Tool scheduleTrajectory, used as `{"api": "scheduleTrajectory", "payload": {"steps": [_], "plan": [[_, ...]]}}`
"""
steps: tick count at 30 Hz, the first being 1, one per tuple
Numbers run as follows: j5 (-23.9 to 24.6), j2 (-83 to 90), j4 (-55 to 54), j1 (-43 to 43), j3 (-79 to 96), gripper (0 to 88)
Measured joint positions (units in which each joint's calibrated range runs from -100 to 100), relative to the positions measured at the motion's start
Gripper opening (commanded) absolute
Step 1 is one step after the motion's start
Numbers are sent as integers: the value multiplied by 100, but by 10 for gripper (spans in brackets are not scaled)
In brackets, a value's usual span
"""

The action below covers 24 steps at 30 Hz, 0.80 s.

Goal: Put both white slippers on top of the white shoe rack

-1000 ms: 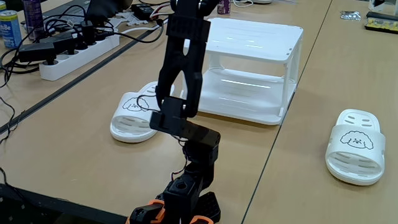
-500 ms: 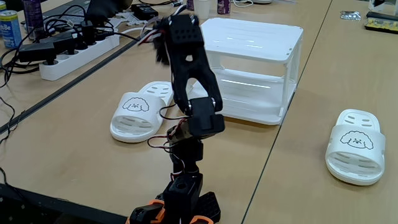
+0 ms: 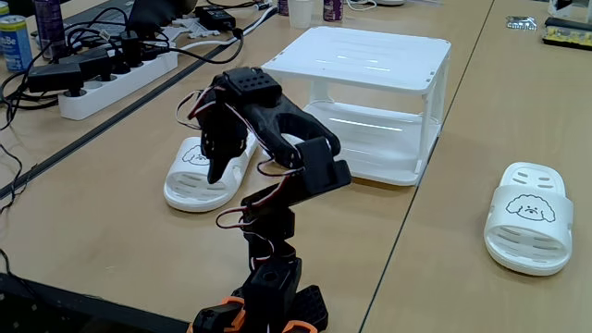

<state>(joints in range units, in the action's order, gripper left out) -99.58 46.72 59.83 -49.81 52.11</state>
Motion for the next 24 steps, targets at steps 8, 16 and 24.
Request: {"api": "scheduleTrajectory", "payload": {"steps": [8,16,24], "plan": [[0,-1097,-3056,-7,539,236],[0,-2384,-5425,67,602,237],[0,-3200,-6515,584,1024,238]]}}
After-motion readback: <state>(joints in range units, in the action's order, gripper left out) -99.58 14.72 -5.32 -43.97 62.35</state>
